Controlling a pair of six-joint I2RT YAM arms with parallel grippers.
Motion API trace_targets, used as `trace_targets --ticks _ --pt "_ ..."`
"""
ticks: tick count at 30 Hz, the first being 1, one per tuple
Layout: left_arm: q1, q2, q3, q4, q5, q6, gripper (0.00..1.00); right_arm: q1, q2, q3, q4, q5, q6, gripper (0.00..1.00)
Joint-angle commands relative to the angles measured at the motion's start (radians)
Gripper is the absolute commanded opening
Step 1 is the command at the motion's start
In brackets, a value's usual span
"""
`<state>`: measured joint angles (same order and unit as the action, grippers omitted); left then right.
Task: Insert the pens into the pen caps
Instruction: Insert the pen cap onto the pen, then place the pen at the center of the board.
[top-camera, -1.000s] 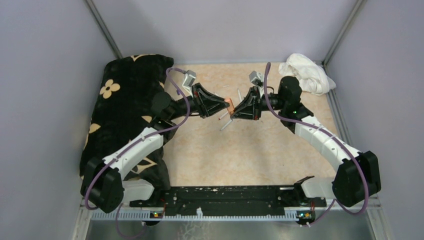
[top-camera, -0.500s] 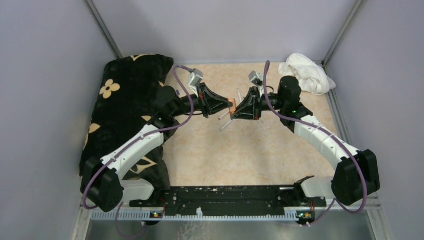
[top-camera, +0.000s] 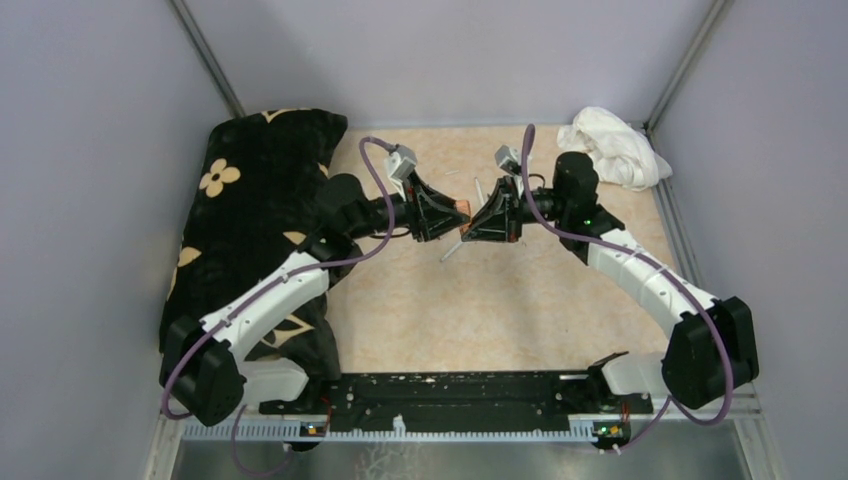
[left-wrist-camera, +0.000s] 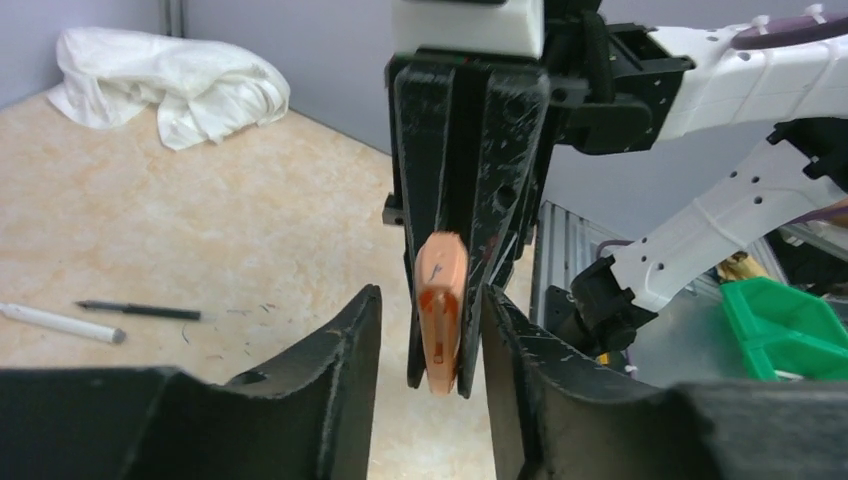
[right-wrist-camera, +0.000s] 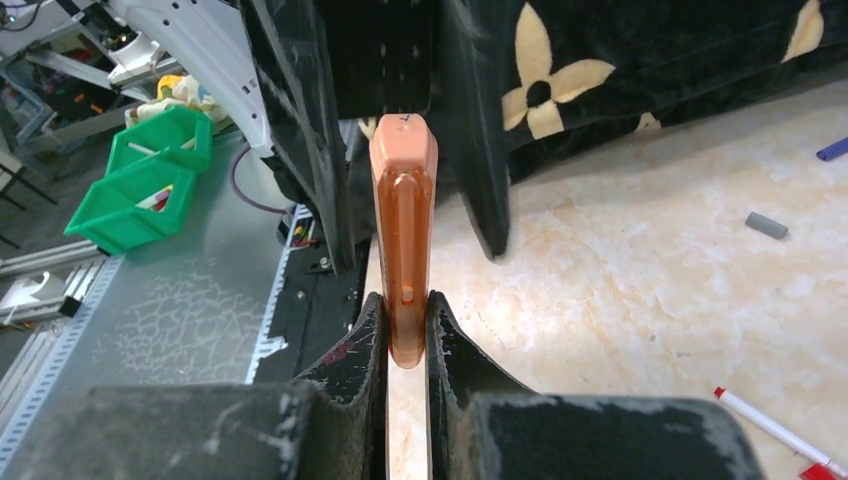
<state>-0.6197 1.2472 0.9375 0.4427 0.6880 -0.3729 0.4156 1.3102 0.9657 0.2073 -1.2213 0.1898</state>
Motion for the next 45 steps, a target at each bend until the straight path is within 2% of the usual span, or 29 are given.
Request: trace_targets --ticks 1,3,6,11,15,20,26,30,37,45 --pt "-0.019 -0.039 -0.046 -0.037 -0.126 -0.014 0.59 0.005 -0.03 0.077 0.04 -0.021 -0.043 0.0" --pt "-0.018 -0.092 -0.065 0.001 -0.206 -0.017 0.73 0.002 -0.036 0.067 0.017 -0.021 -0.059 0.0" --pt "-0.017 -0.149 -0.085 0.037 -0.303 -0.015 0.88 -0.011 -0.046 0.058 -0.035 -0.015 -0.096 0.0" --pt "-0.015 -0.203 -0.108 0.016 -0.416 0.019 0.99 -0.078 -0.066 0.044 -0.24 0.05 -0.257 0.0" --pt "-0.016 -0.221 -0.156 0.019 -0.481 0.004 0.99 -0.144 -0.095 -0.007 -0.406 0.174 -0.404 0.0" --pt "-0.015 -0.227 -0.218 0.031 -0.552 -0.029 0.99 -0.265 -0.08 -0.064 -0.528 0.357 -0.435 0.0" --pt "-0.014 -0.225 -0.274 0.01 -0.617 -0.05 0.99 -0.41 0.074 -0.04 -0.662 0.51 -0.456 0.0" --pt "-0.015 -0.232 -0.317 0.01 -0.657 -0.076 0.99 -0.457 0.213 0.009 -0.739 0.624 -0.481 0.0" --pt "-0.013 -0.237 -0.367 0.005 -0.695 -0.111 0.99 -0.507 0.342 0.032 -0.679 0.768 -0.465 0.0" --pt "-0.01 -0.239 -0.387 0.003 -0.739 -0.111 0.99 -0.528 0.407 0.054 -0.604 0.882 -0.41 0.01"
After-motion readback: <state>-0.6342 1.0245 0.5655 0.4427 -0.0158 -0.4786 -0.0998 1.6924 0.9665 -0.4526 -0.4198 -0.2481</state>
